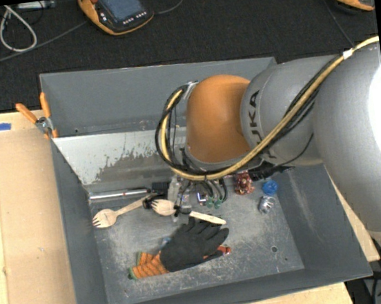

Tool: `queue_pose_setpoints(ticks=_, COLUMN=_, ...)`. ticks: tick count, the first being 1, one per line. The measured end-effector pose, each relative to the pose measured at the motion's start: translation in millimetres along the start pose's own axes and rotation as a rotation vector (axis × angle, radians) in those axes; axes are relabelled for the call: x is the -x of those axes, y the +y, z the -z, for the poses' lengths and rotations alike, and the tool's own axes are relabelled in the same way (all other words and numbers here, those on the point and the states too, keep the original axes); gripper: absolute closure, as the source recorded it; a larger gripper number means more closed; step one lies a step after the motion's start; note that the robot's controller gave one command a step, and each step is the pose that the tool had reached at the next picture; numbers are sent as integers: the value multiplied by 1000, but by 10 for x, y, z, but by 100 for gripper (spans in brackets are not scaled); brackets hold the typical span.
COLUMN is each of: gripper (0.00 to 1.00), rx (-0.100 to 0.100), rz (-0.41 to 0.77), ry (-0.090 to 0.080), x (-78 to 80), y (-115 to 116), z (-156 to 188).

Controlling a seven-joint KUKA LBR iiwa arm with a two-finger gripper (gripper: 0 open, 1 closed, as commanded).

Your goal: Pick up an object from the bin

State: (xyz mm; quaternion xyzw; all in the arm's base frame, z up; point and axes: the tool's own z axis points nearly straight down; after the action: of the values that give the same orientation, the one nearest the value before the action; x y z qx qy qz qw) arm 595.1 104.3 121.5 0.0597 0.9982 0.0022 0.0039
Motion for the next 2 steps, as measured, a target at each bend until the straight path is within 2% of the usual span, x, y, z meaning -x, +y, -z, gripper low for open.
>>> queue_pose_setpoints(ticks=1, gripper=100, rx=-2, rz=100, ry=6, x=-74, y=2, z=-303)
queue_pose_setpoints(ticks=2, gripper=100, rx=0, rz=54, ry=6, x=-33, y=6, z=-450)
